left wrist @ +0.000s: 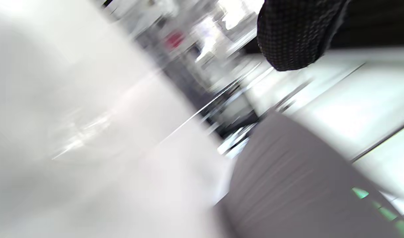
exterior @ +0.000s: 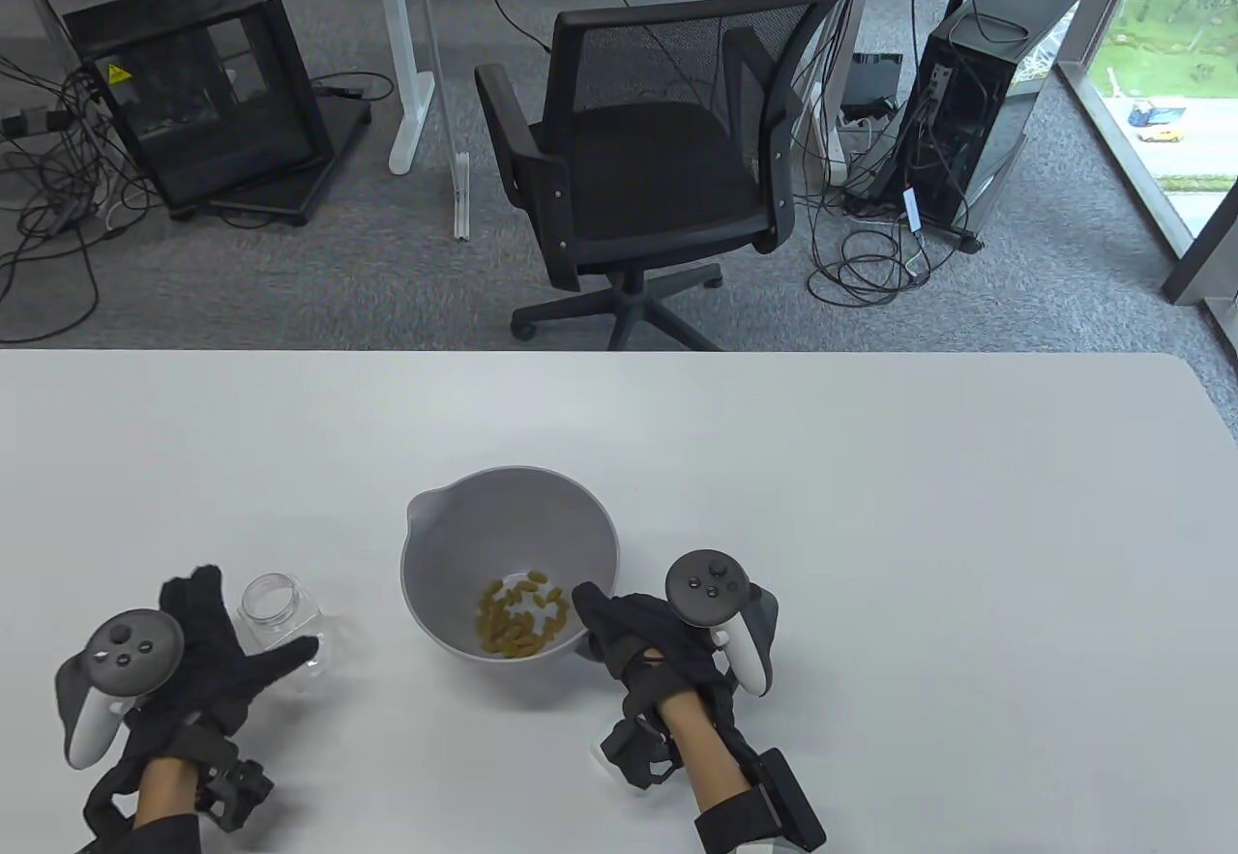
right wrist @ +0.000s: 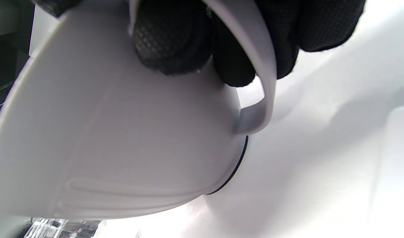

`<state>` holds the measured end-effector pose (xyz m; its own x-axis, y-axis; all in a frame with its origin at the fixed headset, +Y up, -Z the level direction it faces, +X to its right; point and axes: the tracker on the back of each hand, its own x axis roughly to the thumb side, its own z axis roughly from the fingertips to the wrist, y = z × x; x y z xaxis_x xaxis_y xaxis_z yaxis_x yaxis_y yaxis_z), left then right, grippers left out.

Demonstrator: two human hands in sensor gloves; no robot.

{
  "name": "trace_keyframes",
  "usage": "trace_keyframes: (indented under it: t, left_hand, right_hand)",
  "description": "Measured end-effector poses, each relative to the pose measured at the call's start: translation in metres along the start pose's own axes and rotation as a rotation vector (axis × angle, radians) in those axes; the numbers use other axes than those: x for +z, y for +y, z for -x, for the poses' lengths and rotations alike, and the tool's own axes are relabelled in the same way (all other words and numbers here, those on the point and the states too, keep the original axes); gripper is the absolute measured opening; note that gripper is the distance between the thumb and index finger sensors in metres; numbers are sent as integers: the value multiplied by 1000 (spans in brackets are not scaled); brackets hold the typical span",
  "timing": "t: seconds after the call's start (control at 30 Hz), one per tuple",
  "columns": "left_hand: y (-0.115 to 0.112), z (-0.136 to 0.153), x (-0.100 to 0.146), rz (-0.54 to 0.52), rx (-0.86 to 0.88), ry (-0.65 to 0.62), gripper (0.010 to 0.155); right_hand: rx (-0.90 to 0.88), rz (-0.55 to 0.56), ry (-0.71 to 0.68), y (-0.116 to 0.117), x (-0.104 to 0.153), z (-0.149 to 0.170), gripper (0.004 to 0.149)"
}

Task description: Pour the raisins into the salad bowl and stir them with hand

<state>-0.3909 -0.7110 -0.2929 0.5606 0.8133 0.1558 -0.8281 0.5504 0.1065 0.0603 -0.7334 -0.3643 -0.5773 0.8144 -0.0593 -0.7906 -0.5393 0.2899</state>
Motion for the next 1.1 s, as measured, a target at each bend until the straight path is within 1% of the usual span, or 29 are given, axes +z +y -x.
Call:
trace_keyframes:
  t: [0.03,0.1,0.13,0.17,0.2,0.23,0.27,0.3,0.33,0.37,0.4,0.43,0.5,0.57,0.6,0.63,0.67,0.7,0.73,0.77,0.8,0.87,0.9,0.93,0.97,1.0,1.03,1.07,1.1]
  left_hand:
    - [9,-29,5,-121,16,-112,126]
    - [10,-83,12,-279,-88,-321,115]
    - [1,-116,11,-308,-199,-404,109]
    - [-14,-144,4,-271,-302,-441,100]
    - [-27,-160,-3,-214,-361,-443,91]
    - [-53,-184,-19,-84,-450,-420,80]
    - [-79,-197,-39,71,-524,-407,71]
    - [-110,-203,-63,293,-605,-384,64]
    - [-146,-200,-89,611,-686,-300,64]
    - [-162,-193,-101,786,-719,-218,65]
    - [-187,-176,-119,1044,-788,-3,65]
    - [-205,-159,-133,1120,-813,166,66]
    - [-221,-136,-148,1151,-898,365,67]
    - [-230,-125,-163,1116,-884,368,68]
    - [-239,-120,-166,1158,-758,376,69]
    - [-240,-122,-170,1187,-804,423,72]
    - [-245,-124,-172,1176,-774,425,71]
    - [-251,-128,-174,1156,-732,378,70]
    - [-258,-132,-174,1163,-653,307,67]
    - [-263,-134,-173,1177,-599,273,64]
    - [-267,-136,-169,1215,-542,269,58]
    - [-269,-138,-162,1305,-519,273,52]
    - [-266,-133,-158,1372,-517,352,52]
    - [-261,-127,-157,1346,-538,391,53]
    - [-257,-123,-158,1305,-611,437,51]
    - [-251,-118,-161,1243,-742,521,53]
    - [-246,-118,-168,1156,-880,555,54]
    - [-243,-118,-171,1083,-930,547,55]
    - [-244,-120,-174,1044,-910,508,52]
  right_hand:
    - [3,1,-1,0,0,0,61]
    - [12,7,-1,0,0,-1,61]
    - [16,9,-1,0,0,-1,61]
    - [18,9,-2,0,0,-1,61]
    - [20,11,-2,0,0,-1,61]
    - [24,14,-4,0,0,-1,61]
    - [26,15,-6,0,0,-1,61]
    - [27,16,-7,0,-1,-1,61]
    - [28,14,-8,0,-1,-1,62]
    - [28,10,-9,0,-1,-1,62]
    - [23,5,-9,0,-1,-1,62]
    - [14,-1,-7,0,-1,-1,62]
    - [14,-4,-9,0,-1,0,62]
    - [14,-3,-9,0,-1,-1,62]
    - [15,-2,-9,0,-1,-1,62]
    - [16,-5,-10,0,-1,-1,62]
    - [13,-6,-10,0,-1,0,62]
    - [11,-4,-9,0,-1,0,62]
    - [12,-3,-9,0,-1,0,62]
    - [14,-4,-10,1,-1,-1,62]
    - [14,-4,-9,0,-1,-1,62]
    - [14,-3,-10,0,-1,0,63]
    - [12,-8,-12,0,-1,0,64]
    - [15,-13,-12,0,-1,0,63]
    - [17,-8,-12,0,-1,0,63]
    - [14,-11,-14,0,-1,-1,63]
    - [20,-6,-10,-1,-1,0,63]
    - [19,-4,-11,-1,-1,0,63]
    - [14,-7,-10,0,-1,-1,63]
